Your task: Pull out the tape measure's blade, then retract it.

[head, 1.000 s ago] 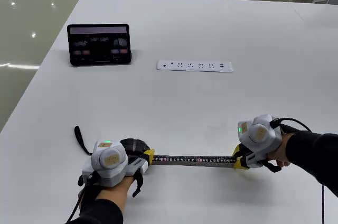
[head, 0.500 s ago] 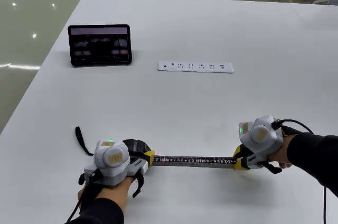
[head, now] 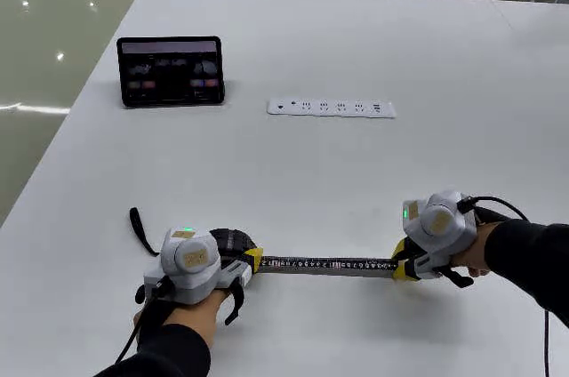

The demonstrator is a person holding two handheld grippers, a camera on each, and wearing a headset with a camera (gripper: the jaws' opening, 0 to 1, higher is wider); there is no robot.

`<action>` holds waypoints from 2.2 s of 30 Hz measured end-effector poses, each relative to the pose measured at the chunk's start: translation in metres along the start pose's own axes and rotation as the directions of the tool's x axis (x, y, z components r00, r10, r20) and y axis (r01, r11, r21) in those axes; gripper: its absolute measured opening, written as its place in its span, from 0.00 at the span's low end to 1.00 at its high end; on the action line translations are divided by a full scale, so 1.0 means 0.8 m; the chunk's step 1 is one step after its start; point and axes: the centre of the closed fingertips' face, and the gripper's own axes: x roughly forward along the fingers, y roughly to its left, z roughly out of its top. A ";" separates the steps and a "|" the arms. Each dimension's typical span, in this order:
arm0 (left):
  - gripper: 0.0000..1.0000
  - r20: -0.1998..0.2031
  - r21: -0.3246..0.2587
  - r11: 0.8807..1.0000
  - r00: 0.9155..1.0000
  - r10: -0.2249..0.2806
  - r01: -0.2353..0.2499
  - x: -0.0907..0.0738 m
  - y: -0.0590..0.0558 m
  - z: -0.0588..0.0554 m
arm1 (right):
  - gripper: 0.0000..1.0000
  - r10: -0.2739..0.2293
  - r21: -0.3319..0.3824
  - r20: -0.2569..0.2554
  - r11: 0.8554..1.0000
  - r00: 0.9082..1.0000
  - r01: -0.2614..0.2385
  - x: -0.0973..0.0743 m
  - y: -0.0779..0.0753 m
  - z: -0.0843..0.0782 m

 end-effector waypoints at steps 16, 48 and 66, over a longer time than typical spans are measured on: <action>0.58 -0.008 -0.005 1.000 1.000 -0.005 0.005 -0.001 0.000 -0.001 | 0.11 0.000 0.003 -0.001 1.000 1.000 0.000 0.002 0.001 0.007; 0.58 -0.012 -0.006 1.000 1.000 -0.005 0.005 0.000 0.000 -0.001 | 0.11 -0.007 0.017 0.024 1.000 1.000 0.007 0.009 0.001 0.027; 0.58 -0.015 -0.012 1.000 1.000 -0.013 0.013 0.000 0.000 -0.001 | 0.10 -0.011 0.017 0.047 1.000 0.999 0.011 0.016 0.001 0.041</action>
